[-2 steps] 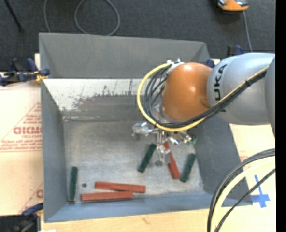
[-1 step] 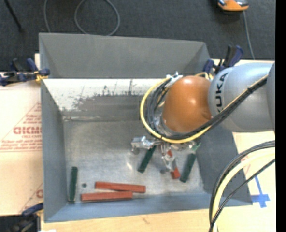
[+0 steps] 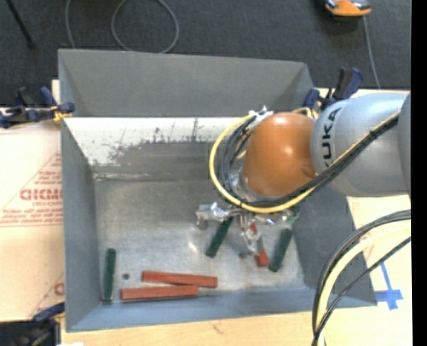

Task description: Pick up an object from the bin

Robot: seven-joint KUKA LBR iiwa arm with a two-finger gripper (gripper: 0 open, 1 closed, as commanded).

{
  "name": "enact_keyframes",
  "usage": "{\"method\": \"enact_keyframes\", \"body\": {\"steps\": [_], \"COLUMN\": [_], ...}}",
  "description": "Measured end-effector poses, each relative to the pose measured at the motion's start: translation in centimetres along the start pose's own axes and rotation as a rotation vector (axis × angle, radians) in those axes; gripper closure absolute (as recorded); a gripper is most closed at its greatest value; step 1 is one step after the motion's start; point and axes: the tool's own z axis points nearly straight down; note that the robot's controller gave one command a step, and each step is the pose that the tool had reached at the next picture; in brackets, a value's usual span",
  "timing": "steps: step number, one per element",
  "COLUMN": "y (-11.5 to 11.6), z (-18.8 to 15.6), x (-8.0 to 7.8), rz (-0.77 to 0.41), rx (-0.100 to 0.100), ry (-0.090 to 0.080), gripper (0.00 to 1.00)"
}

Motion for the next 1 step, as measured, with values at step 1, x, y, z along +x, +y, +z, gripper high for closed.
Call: {"method": "enact_keyframes", "body": {"steps": [1], "y": [-0.03], "z": [-0.07], "x": [-0.05], "rz": [0.002], "rx": [0.0], "ry": [-0.002], "gripper": [1.0]}}
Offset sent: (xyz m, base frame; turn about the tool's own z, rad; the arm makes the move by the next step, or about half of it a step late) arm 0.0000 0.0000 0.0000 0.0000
